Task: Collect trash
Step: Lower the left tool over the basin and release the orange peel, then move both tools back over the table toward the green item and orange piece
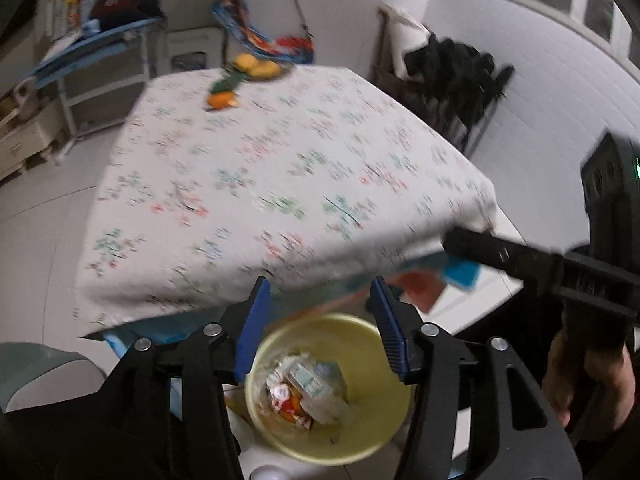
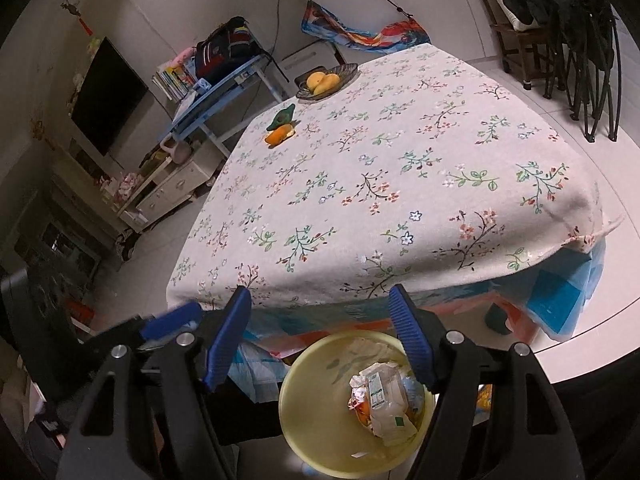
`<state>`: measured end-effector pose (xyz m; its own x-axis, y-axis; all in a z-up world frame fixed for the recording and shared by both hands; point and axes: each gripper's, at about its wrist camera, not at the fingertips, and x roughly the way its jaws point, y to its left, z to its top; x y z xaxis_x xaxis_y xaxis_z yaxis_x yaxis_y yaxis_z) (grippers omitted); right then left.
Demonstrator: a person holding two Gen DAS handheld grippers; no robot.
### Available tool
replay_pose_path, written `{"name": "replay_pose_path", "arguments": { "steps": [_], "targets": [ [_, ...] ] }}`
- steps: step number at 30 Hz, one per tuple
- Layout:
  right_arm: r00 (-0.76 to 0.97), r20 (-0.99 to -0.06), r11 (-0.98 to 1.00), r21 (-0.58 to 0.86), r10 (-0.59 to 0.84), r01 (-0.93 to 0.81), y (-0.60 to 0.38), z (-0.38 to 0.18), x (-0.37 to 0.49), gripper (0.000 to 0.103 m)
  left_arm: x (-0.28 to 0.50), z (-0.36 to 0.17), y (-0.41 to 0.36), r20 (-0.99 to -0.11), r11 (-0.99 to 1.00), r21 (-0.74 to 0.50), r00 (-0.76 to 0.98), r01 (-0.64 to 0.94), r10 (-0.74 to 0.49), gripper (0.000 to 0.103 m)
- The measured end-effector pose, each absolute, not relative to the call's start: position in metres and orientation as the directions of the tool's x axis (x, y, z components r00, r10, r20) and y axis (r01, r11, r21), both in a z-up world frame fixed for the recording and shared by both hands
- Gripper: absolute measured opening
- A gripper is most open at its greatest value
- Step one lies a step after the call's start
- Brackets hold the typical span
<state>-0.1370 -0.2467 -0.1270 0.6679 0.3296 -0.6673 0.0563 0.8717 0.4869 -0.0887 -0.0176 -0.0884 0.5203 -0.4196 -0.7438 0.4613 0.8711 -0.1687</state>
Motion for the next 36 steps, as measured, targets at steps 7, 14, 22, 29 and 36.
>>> {"name": "replay_pose_path", "arguments": {
  "steps": [7, 14, 22, 29, 36],
  "targets": [
    [0.664, -0.672, 0.873, 0.484, 0.33, 0.056, -0.247, -0.128, -0.136, 0.069, -0.073, -0.077, 0.002, -0.707, 0.923, -0.163, 0.612, 0.348, -0.355, 0.059],
    [0.666, -0.662, 0.87, 0.491, 0.343, 0.039, -0.245, -0.121, -0.121, 0.071, -0.047, -0.06, 0.011, -0.677, 0.943, -0.15, 0.664, 0.296, -0.316, 0.066],
    [0.673, -0.644, 0.862, 0.506, 0.364, 0.018, -0.25, -0.106, -0.078, 0.073, 0.0, -0.056, 0.011, -0.694, 0.958, -0.133, 0.666, 0.255, -0.274, 0.067],
    [0.63, -0.669, 0.853, 0.521, 0.394, 0.019, -0.248, -0.114, -0.022, 0.073, 0.045, -0.057, 0.005, -0.707, 0.966, -0.123, 0.663, 0.23, -0.247, 0.068],
    [0.599, -0.674, 0.831, 0.556, 0.433, 0.026, -0.237, -0.122, 0.04, 0.073, 0.093, -0.053, -0.001, -0.713, 0.968, -0.118, 0.66, 0.221, -0.238, 0.068]
  ]
}}
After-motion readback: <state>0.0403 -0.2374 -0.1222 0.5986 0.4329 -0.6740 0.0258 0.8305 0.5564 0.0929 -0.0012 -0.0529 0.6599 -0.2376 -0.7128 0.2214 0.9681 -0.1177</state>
